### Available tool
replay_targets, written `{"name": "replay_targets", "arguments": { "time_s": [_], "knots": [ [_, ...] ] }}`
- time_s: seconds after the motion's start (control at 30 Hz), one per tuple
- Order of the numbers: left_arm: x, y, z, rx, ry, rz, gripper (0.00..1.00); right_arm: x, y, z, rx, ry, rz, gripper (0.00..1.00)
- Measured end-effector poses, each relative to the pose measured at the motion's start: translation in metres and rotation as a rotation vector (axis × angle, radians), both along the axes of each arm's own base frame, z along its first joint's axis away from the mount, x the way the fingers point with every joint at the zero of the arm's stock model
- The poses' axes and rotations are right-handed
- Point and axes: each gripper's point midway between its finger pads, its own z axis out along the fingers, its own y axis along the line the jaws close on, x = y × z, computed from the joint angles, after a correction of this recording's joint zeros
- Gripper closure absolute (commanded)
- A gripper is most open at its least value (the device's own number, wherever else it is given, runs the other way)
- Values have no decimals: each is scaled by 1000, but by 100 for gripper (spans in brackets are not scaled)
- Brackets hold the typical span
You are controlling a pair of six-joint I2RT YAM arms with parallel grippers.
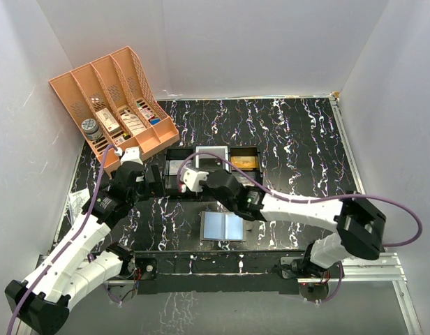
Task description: Take the credit cards out of the card holder
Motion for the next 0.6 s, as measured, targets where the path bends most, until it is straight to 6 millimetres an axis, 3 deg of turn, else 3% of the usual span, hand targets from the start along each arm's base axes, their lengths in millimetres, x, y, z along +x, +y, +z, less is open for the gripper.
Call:
{"name": "replay_targets", "arguments": {
  "time_s": [0.23, 0.47, 0.6],
  "knots": [
    [-1, 3, 0, 6, 1, 13, 1, 33, 6, -16, -35, 57, -57, 100],
    [0, 4, 0, 10, -3, 22, 1, 47, 1, -54, -112, 98, -112, 100],
    [0, 5, 1, 8, -9, 25, 1, 55, -5, -64, -140, 106, -130, 100]
  ]
}}
